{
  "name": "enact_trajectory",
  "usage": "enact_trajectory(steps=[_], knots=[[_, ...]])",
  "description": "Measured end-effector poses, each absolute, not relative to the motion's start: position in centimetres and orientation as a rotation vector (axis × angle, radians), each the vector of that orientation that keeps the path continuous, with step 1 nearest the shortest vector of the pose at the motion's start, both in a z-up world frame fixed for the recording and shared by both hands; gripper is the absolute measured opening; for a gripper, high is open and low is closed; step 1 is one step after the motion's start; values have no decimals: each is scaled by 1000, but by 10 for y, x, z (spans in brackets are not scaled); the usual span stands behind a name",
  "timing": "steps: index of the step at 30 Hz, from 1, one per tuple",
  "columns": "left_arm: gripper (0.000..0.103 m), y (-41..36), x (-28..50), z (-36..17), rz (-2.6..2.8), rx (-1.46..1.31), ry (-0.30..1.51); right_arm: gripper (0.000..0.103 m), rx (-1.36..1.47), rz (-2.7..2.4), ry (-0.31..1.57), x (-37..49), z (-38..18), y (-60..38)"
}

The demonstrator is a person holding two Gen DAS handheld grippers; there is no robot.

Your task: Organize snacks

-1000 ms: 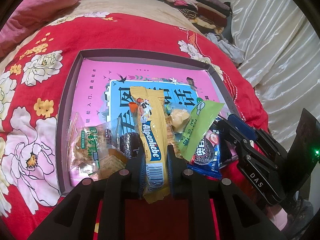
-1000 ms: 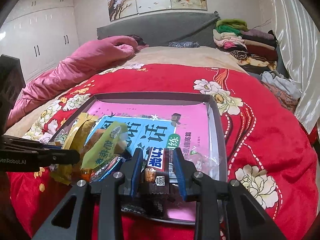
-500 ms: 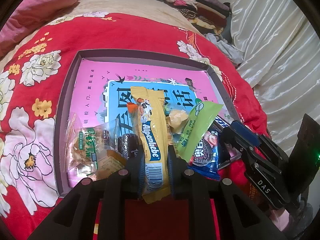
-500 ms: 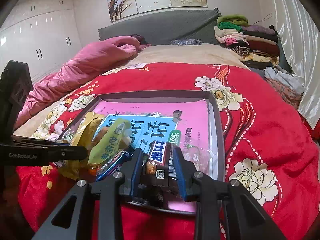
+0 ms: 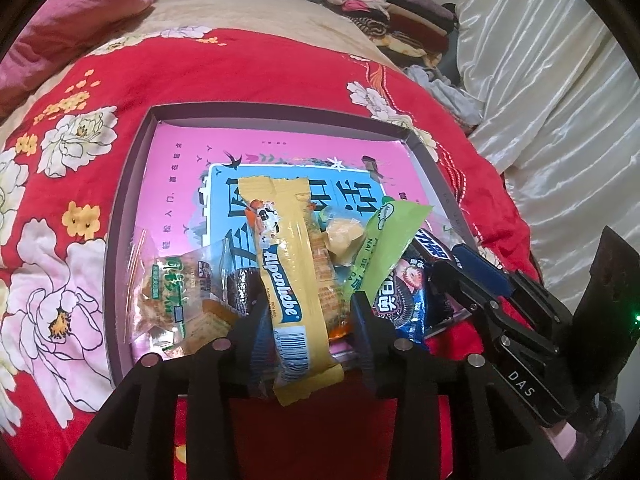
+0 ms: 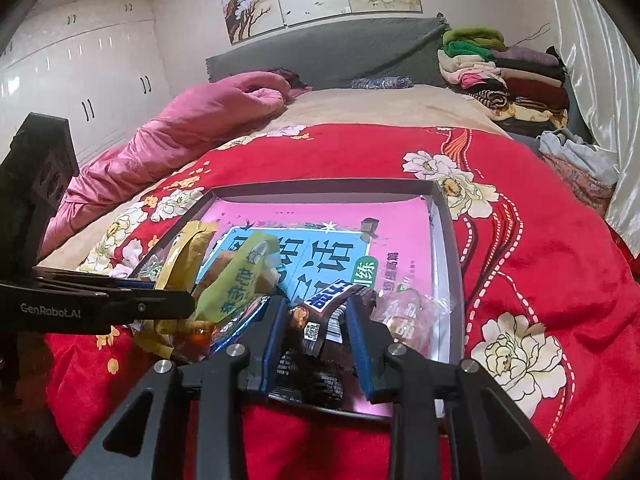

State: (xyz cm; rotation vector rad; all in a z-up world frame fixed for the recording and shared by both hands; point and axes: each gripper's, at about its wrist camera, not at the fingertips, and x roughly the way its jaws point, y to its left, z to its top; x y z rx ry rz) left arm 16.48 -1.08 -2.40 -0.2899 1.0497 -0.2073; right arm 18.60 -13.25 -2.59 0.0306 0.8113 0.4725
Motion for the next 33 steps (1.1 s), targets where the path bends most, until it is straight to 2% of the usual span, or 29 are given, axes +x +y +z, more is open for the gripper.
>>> enact_trajectory(steps=[4, 12, 22, 26, 30, 33], knots=[[47, -10, 163, -22, -207, -286, 1045, 33, 27, 476, 806, 184, -26, -131], [49, -10, 161, -19, -207, -281, 1040, 33, 35, 480, 802, 181, -25, -131], [62, -10, 156, -8, -199, -262, 1011, 34, 39, 469, 777, 173, -18, -132], [65, -8, 151, -1, -195, -256, 992, 43, 42, 453, 751, 167, -9, -133], [73, -7, 143, 8, -199, -255, 972, 52, 52, 437, 729, 157, 1, -136], [75, -6, 136, 15, -191, -246, 958, 57, 71, 432, 724, 151, 8, -137]])
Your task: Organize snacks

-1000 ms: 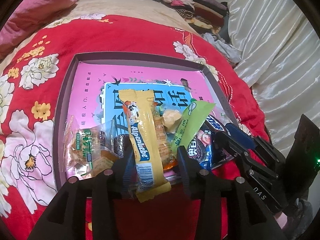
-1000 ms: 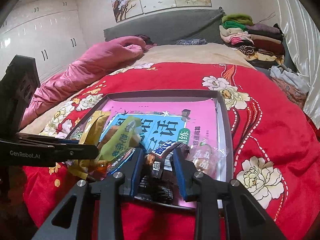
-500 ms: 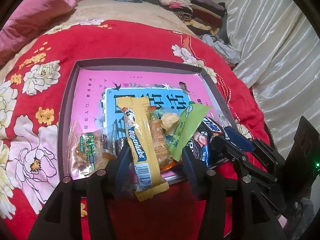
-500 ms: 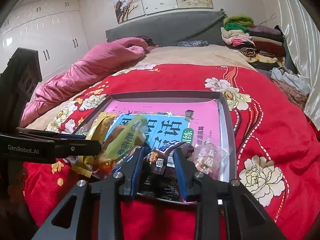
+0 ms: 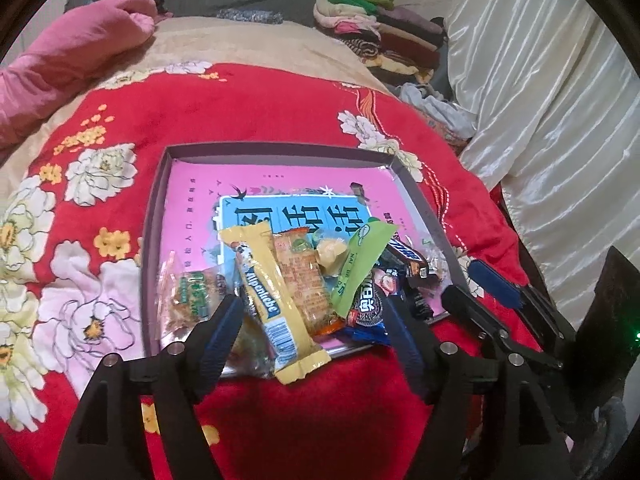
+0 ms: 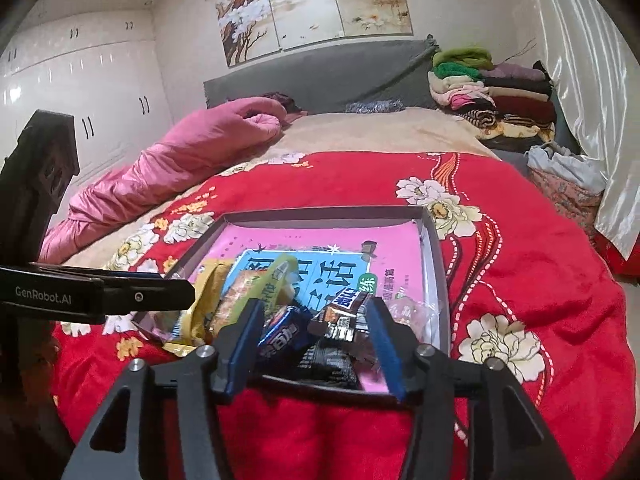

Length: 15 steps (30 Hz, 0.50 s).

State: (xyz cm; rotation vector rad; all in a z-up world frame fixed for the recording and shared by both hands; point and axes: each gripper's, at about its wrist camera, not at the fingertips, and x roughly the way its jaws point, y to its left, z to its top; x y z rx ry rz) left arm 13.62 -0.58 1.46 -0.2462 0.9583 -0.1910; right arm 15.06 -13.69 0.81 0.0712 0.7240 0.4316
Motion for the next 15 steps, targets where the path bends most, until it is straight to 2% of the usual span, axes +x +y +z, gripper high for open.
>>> enact_trajectory(steps=[8, 15], knots=[[77, 3, 111, 23, -144, -223, 939, 70, 70, 418, 711, 128, 24, -134], [77, 7, 78, 19, -73, -185, 927, 71, 102, 405, 789, 110, 22, -134]])
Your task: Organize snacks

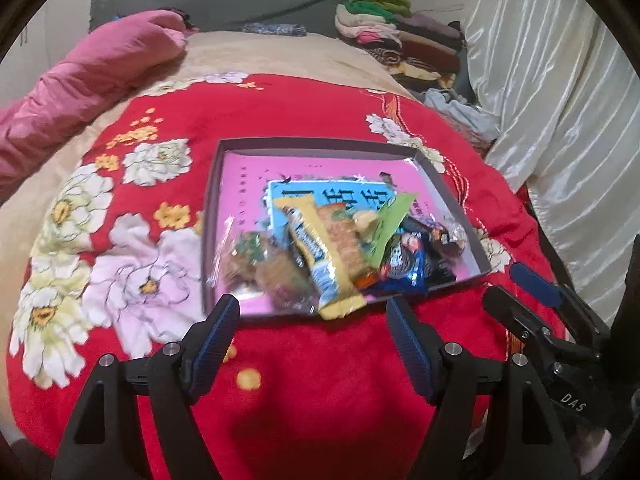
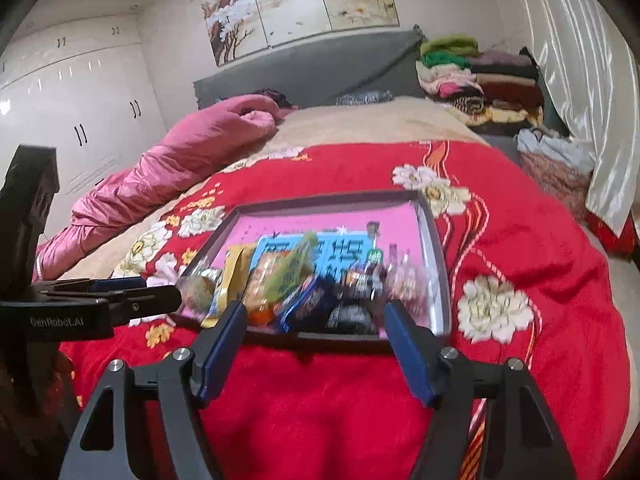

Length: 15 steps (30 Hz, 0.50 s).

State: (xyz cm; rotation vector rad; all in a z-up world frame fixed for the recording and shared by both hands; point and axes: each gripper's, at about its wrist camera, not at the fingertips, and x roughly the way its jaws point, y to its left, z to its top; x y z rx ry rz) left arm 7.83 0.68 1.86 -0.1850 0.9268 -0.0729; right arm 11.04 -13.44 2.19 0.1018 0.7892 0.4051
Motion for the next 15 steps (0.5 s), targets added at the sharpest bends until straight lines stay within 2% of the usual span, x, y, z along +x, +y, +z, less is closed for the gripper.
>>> enact_trajectory(steps=[15], knots=[[77, -2, 37, 4, -50, -179, 978, 76, 36, 303, 811, 75, 28, -127]])
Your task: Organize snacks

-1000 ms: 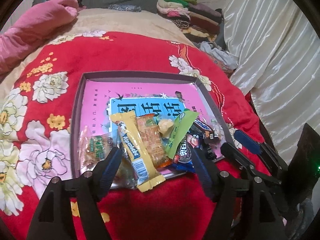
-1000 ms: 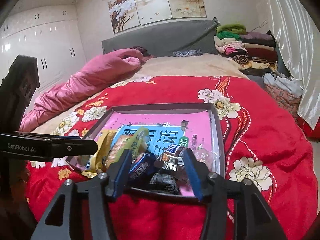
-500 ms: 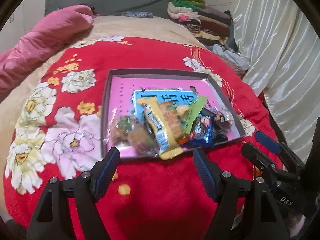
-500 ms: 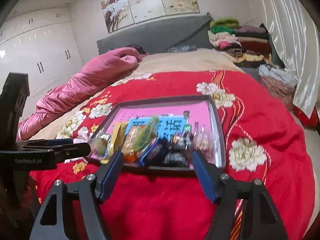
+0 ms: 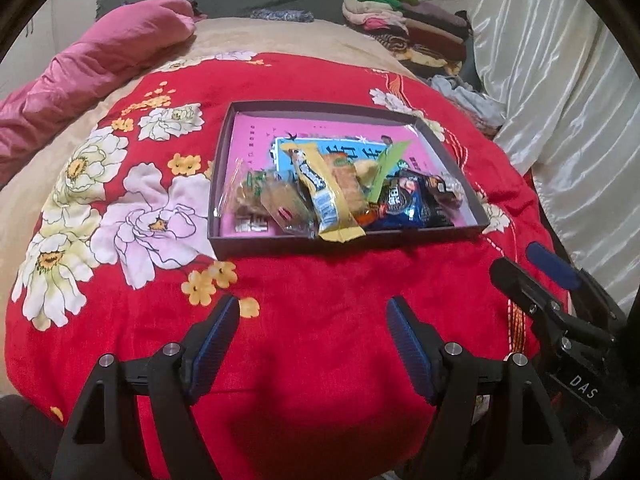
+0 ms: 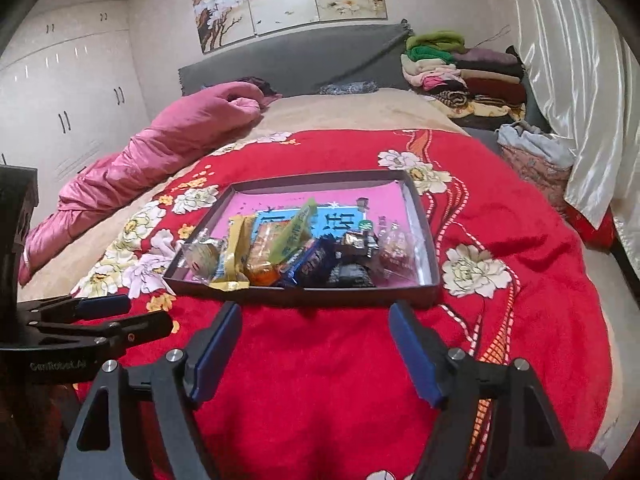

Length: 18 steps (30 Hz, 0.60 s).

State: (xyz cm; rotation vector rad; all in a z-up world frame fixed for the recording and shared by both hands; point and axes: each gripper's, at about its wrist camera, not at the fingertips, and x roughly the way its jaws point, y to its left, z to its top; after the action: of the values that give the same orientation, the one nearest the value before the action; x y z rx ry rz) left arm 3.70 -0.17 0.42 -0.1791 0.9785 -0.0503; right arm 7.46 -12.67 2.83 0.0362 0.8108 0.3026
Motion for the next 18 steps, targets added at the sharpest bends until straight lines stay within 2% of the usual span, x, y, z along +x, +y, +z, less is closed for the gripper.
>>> enact_trajectory(steps=[18], knots=[[79, -7, 32, 7, -70, -171, 974, 86, 49, 299, 847, 78, 19, -129]])
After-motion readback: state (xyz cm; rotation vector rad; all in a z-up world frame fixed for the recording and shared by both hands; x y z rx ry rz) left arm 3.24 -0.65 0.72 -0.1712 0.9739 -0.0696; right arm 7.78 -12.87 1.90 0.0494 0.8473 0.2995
